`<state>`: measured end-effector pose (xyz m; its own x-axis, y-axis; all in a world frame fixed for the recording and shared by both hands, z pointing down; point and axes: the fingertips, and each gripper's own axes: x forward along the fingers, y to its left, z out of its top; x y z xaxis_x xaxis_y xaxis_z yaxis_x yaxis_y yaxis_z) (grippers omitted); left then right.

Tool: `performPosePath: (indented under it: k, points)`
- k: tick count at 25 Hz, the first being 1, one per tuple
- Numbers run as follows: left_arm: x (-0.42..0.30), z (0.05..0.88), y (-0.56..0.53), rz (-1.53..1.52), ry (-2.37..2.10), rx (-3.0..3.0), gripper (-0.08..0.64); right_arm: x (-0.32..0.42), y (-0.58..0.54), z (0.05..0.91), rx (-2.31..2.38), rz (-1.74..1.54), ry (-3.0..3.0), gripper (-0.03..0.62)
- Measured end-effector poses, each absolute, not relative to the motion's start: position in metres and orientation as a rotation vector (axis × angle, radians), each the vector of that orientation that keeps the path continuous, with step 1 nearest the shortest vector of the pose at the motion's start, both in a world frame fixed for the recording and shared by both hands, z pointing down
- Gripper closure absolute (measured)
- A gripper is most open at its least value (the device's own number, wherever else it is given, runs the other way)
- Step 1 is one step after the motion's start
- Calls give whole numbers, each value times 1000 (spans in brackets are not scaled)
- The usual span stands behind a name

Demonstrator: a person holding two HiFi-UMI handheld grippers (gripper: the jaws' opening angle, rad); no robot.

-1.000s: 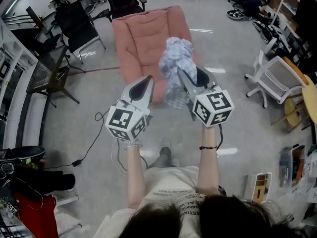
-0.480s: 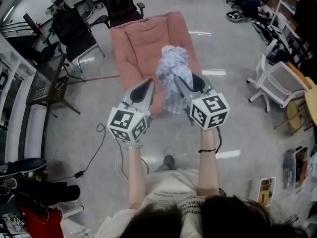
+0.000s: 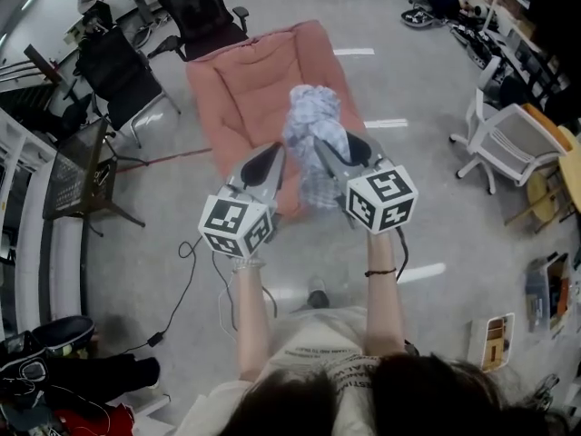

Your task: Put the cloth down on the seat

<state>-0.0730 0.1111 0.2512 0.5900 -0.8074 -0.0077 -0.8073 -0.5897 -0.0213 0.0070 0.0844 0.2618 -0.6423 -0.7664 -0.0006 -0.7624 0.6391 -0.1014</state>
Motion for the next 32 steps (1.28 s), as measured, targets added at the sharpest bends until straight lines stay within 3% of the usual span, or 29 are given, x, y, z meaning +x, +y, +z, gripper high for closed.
performPosePath:
  k: [32]
  points:
    - [-65,253,-55,2,1384,-2814,572,21,-83,269,-1365,-207,2802,430]
